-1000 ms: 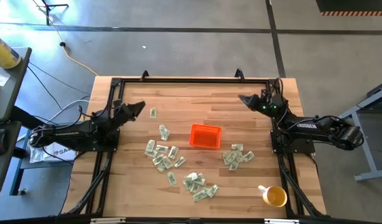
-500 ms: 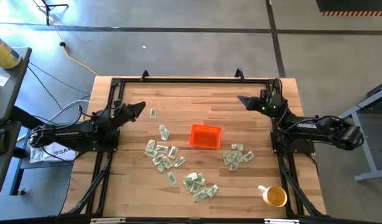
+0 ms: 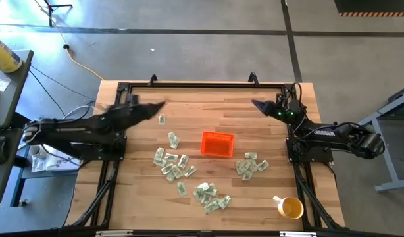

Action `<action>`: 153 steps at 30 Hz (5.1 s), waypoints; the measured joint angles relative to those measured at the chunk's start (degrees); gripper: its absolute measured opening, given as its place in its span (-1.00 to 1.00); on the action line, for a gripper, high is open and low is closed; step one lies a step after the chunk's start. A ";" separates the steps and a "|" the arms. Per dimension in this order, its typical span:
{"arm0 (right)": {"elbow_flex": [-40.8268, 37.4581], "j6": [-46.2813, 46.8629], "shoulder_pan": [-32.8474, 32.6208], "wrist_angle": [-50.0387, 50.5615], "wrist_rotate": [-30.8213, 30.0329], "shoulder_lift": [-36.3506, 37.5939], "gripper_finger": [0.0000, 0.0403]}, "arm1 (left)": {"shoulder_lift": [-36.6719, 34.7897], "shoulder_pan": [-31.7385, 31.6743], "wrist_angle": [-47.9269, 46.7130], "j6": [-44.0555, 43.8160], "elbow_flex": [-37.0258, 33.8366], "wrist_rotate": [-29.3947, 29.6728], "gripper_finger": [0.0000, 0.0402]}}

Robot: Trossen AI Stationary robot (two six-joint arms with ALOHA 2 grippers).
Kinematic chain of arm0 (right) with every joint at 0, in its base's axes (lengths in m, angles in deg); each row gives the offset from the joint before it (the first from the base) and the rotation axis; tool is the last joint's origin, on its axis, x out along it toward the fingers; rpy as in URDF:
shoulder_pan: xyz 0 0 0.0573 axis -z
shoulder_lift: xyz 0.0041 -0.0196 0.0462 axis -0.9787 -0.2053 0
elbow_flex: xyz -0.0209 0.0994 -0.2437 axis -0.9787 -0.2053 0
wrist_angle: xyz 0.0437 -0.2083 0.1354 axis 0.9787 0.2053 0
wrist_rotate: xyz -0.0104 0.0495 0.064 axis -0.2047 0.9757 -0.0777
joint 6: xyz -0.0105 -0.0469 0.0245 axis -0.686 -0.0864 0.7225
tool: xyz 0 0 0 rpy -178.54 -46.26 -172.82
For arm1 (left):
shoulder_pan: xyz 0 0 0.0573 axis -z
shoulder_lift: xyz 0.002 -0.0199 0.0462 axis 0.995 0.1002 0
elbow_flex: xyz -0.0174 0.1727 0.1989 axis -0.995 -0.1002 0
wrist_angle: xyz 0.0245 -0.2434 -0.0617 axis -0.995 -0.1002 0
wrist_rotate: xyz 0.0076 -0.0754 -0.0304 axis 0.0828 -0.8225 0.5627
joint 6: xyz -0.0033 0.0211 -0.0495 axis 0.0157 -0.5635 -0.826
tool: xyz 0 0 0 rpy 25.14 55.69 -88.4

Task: Pick and place Stevia / Truvia into bins
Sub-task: Put the white stevia packet into the orange bin

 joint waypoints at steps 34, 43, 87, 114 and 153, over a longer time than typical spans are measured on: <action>9.29 -31.24 0.15 43.57 -1.49 -0.02 0.04 | 43.51 -30.61 -35.79 21.22 16.59 -28.02 0.03; 9.29 -29.71 0.13 46.99 -4.38 -0.02 0.04 | 47.76 -30.36 -34.69 19.70 16.59 -25.08 0.03; 9.18 -28.16 0.14 54.89 -6.40 -0.02 0.04 | 51.61 -20.96 -29.23 18.00 16.59 -12.05 -0.77; 9.18 -28.18 0.13 54.87 -8.61 -0.02 0.04 | 51.64 -12.52 -16.17 32.70 35.39 -25.84 -0.85; 9.18 -40.88 -21.02 47.67 4.68 -0.09 0.04 | 59.84 4.86 -8.02 26.93 36.81 -22.15 0.20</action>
